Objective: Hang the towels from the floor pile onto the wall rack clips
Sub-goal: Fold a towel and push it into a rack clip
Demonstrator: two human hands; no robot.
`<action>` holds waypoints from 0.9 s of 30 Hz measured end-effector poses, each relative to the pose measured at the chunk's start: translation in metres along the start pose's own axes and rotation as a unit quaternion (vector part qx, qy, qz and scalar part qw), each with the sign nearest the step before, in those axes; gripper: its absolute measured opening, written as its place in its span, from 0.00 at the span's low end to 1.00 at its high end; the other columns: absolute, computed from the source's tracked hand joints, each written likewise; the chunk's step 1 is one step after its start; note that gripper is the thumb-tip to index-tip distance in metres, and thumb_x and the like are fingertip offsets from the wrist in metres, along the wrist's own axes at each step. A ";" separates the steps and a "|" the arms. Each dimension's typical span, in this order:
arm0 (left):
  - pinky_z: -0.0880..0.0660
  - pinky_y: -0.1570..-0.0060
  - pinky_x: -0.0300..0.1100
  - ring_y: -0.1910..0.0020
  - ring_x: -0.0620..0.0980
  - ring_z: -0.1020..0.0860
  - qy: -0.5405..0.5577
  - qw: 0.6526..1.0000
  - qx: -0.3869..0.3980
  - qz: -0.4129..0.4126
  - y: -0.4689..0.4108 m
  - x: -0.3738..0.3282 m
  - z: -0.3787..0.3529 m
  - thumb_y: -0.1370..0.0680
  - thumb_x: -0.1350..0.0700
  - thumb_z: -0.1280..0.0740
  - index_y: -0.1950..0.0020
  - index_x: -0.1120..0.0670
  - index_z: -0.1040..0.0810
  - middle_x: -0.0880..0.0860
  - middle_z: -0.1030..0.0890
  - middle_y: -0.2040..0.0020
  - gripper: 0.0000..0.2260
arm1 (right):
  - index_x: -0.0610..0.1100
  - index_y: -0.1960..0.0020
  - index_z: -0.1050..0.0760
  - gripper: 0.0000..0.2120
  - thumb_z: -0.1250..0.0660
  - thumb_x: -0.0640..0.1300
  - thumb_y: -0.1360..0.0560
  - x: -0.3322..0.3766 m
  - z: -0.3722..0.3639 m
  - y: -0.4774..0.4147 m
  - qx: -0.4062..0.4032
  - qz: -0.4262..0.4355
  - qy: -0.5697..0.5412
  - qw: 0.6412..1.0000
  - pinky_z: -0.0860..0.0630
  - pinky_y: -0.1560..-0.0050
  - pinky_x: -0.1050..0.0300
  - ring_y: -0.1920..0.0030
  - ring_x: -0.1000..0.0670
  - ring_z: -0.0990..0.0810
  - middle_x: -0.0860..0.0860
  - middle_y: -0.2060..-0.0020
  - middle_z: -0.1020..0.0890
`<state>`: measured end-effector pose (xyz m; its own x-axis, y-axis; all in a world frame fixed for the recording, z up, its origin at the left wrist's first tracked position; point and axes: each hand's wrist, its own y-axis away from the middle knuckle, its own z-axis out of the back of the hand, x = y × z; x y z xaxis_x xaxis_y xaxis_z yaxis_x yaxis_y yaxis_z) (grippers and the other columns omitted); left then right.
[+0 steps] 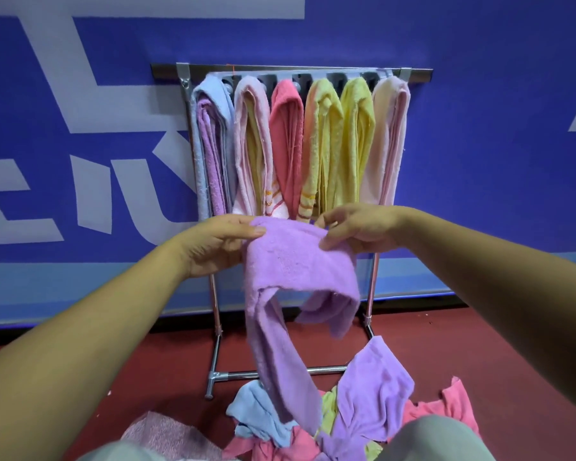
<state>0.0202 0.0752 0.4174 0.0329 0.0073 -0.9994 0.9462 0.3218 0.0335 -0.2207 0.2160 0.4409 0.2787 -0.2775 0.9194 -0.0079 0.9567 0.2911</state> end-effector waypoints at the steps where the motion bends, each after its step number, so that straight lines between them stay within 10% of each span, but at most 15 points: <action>1: 0.24 0.47 0.42 0.47 0.54 0.22 -0.001 1.000 0.002 -0.006 -0.004 -0.009 -0.003 0.31 0.53 0.25 0.39 0.61 0.20 0.57 0.18 0.47 0.22 | 0.33 0.38 0.29 0.18 0.31 0.34 0.27 0.001 -0.001 0.001 0.024 -0.003 -0.025 0.999 0.19 0.52 0.55 0.53 0.46 0.18 0.41 0.50 0.19; 4: 0.22 0.51 0.40 0.54 0.50 0.18 -0.009 0.999 0.011 -0.029 -0.015 -0.035 -0.015 0.26 0.60 0.34 0.41 0.63 0.20 0.56 0.16 0.52 0.15 | 0.31 0.32 0.29 0.21 0.36 0.39 0.22 0.010 -0.007 -0.001 0.110 0.050 -0.101 0.988 0.26 0.36 0.49 0.39 0.42 0.23 0.38 0.37 0.23; 11: 0.23 0.42 0.44 0.43 0.55 0.21 -0.102 0.994 0.029 -0.014 -0.033 -0.086 -0.013 0.25 0.60 0.34 0.34 0.65 0.25 0.61 0.20 0.39 0.21 | 0.34 0.36 0.23 0.15 0.36 0.38 0.22 0.054 0.012 0.004 0.097 0.121 -0.088 0.984 0.29 0.34 0.46 0.42 0.44 0.21 0.40 0.41 0.19; 16: 0.41 0.28 0.64 0.34 0.68 0.27 -0.197 0.980 0.024 0.027 -0.042 -0.104 0.008 0.27 0.52 0.27 0.37 0.66 0.23 0.69 0.25 0.34 0.25 | 0.38 0.54 0.21 0.04 0.34 0.37 0.25 0.080 0.041 0.009 0.058 0.126 -0.100 0.985 0.21 0.54 0.59 0.61 0.51 0.19 0.46 0.60 0.18; 25: 0.24 0.46 0.42 0.48 0.52 0.20 -0.176 0.984 0.015 -0.031 -0.078 -0.150 0.016 0.27 0.56 0.28 0.42 0.61 0.21 0.58 0.18 0.47 0.16 | 0.34 0.38 0.25 0.15 0.34 0.40 0.21 0.126 0.073 -0.007 0.081 0.093 0.002 0.992 0.21 0.47 0.54 0.51 0.47 0.19 0.44 0.49 0.18; 27: 0.27 0.51 0.41 0.50 0.52 0.22 -0.199 0.980 0.022 -0.011 -0.087 -0.161 0.022 0.31 0.51 0.25 0.47 0.58 0.22 0.56 0.19 0.51 0.17 | 0.34 0.47 0.19 0.09 0.37 0.36 0.21 0.139 0.083 -0.009 0.059 0.101 0.017 0.993 0.19 0.51 0.58 0.56 0.49 0.17 0.45 0.55 0.16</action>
<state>-0.0603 0.0250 0.5751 0.1259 -0.3712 -0.9200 0.9609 0.2761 0.0201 -0.2620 0.1618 0.5881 0.2917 -0.0752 0.9536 -0.1791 0.9750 0.1316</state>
